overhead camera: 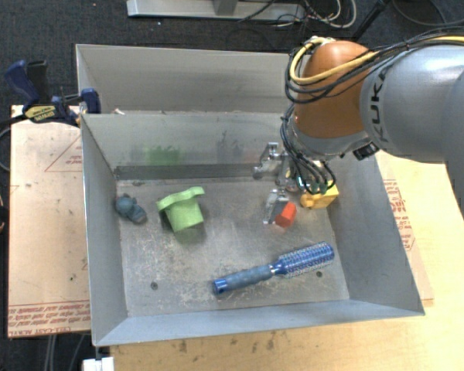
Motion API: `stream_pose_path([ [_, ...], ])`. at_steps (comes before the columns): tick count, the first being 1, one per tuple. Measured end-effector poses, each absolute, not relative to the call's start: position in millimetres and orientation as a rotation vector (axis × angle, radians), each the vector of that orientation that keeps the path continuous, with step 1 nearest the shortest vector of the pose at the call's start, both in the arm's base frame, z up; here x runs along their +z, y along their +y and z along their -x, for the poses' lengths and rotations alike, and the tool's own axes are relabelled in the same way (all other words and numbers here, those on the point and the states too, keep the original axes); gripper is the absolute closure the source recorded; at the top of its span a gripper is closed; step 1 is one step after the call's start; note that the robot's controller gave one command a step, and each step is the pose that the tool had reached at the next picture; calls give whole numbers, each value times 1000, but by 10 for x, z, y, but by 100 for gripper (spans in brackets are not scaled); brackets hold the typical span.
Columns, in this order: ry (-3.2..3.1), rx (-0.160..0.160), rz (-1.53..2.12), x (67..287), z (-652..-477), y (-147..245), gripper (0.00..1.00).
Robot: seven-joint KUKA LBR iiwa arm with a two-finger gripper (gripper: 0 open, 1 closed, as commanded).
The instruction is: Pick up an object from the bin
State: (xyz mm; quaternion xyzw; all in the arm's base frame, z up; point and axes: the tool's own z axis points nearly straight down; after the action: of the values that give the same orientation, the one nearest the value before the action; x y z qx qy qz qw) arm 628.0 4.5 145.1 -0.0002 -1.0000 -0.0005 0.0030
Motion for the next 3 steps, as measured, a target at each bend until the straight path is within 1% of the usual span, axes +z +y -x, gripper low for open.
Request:
stream_pose_path([
  [1,-3139,-8,-156,1135,-6388,1273,0],
  [2,-3088,1,-623,761,-6460,1484,0],
  [3,-3095,-4,-621,790,-6478,1493,100],
])
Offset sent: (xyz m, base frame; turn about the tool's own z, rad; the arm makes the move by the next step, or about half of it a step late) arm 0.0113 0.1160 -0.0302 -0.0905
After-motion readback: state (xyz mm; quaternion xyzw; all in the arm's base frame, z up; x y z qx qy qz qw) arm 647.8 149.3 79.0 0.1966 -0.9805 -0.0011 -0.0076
